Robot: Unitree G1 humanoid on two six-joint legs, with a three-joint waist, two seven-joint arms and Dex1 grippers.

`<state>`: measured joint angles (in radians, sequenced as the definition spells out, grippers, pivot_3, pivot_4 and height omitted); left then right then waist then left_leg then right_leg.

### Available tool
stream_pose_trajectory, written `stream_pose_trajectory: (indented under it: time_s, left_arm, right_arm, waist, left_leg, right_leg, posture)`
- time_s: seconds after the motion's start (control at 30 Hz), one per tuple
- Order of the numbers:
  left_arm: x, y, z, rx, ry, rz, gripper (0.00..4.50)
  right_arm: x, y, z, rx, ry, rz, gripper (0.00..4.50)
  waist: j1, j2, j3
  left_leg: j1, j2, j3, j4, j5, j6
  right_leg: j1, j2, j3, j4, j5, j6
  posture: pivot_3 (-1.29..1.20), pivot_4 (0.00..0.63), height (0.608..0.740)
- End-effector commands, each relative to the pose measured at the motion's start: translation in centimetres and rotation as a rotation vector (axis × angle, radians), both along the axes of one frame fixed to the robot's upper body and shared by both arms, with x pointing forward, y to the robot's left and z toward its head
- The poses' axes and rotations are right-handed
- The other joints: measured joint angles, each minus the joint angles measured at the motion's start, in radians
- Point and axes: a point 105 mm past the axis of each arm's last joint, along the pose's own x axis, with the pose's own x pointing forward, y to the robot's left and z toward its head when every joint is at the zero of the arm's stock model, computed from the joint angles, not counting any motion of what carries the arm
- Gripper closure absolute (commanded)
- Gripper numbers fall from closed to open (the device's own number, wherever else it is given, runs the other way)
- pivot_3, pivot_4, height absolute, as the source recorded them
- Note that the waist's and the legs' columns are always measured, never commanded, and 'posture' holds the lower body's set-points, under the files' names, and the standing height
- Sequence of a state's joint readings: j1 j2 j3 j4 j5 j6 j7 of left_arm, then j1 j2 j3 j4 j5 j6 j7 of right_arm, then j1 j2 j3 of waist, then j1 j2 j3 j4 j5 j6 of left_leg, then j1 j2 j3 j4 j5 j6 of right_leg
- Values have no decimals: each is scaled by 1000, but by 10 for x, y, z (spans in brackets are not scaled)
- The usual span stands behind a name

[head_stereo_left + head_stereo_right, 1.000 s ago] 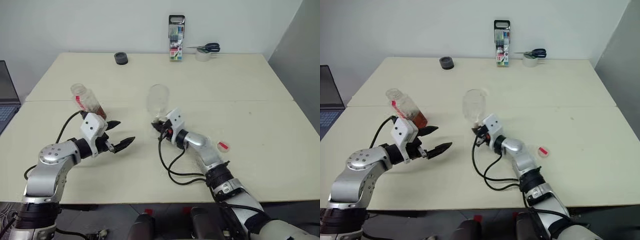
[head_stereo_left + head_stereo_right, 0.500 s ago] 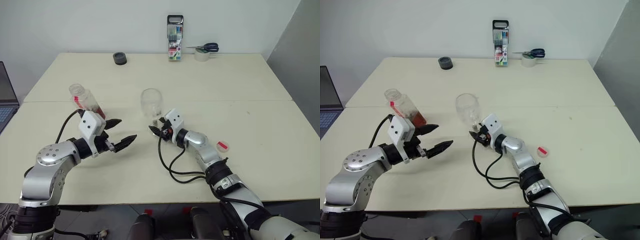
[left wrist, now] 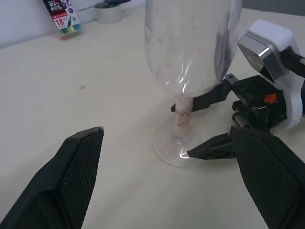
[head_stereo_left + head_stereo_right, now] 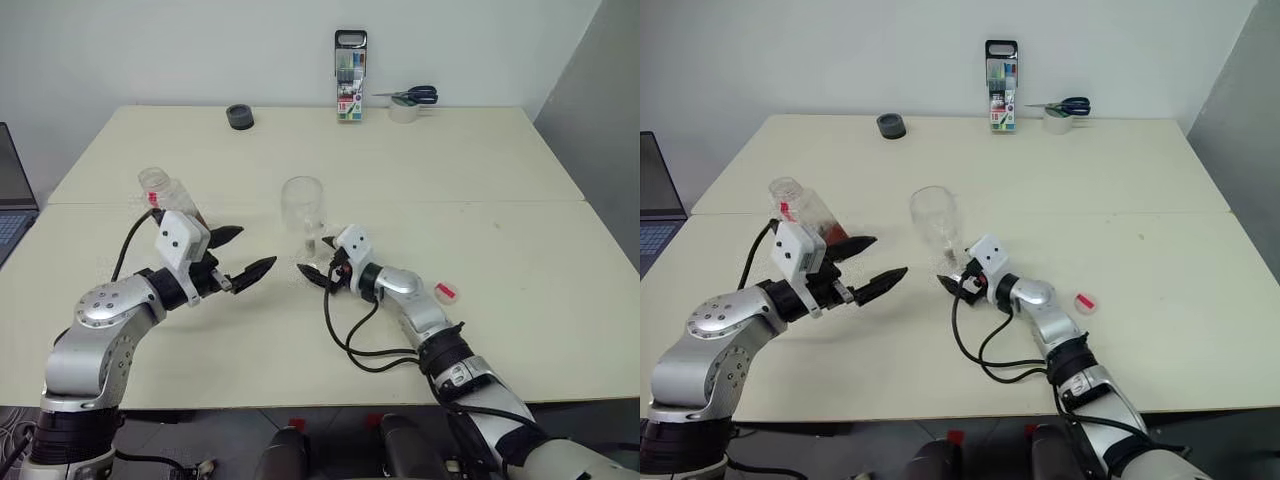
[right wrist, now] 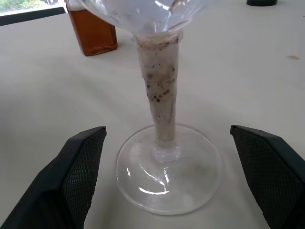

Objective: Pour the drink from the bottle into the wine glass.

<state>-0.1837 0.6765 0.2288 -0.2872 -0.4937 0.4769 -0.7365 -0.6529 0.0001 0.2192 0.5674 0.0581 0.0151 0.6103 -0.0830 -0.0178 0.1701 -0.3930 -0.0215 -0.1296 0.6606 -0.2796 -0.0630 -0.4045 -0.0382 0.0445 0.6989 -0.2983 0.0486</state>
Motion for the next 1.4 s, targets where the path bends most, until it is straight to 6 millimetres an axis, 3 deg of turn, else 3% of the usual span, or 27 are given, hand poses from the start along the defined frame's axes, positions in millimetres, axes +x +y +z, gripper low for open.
stream_pose_trajectory:
  time_s: [0.03,0.23,0.53,0.73,0.83,0.97,1.4]
  left_arm:
    - [-3,-1,18,-16,-68,10,0]
    - [0,6,11,-56,-60,87,0]
    - [9,35,-34,-4,-7,272,0]
    - [13,57,-54,-27,7,437,0]
    - [14,59,-57,-27,3,460,0]
    - [26,84,-52,-51,-38,592,0]
    - [44,100,-45,-64,-69,623,0]
  right_arm:
    - [-7,-5,15,10,-51,26,50]
    - [-26,-34,13,-72,-58,57,50]
    - [-70,-73,28,-209,-90,130,50]
    - [-101,-78,45,-188,-155,197,50]
    - [-108,-80,51,-160,-150,214,50]
    - [-121,-79,68,-65,-117,272,50]
    - [-113,-80,72,-45,-99,193,50]
  waist:
    - [0,0,0]
    - [3,0,0]
    - [13,0,0]
    - [29,-1,0]
    - [35,-1,0]
    - [41,-1,-1]
    - [45,-2,-1]
  left_leg:
    - [0,0,0,0,0,0]
    - [-1,0,0,0,-1,2]
    - [-1,0,0,0,-2,3]
    - [-1,0,0,1,-2,3]
    - [-1,0,0,1,-2,3]
    - [-1,0,-1,1,-2,3]
    - [-1,-1,-1,1,-2,3]
  right_leg:
    - [0,0,0,0,0,0]
    - [0,0,0,-1,0,0]
    - [0,0,0,-1,0,0]
    - [1,-1,-1,-2,0,0]
    - [1,-1,-1,-2,0,0]
    - [2,-1,-1,-2,0,0]
    - [2,-1,-2,-2,0,0]
  posture:
    - [0,150,740]
    - [0,150,740]
    - [0,150,740]
    - [0,150,740]
    - [0,150,740]
    - [0,150,740]
    - [0,150,740]
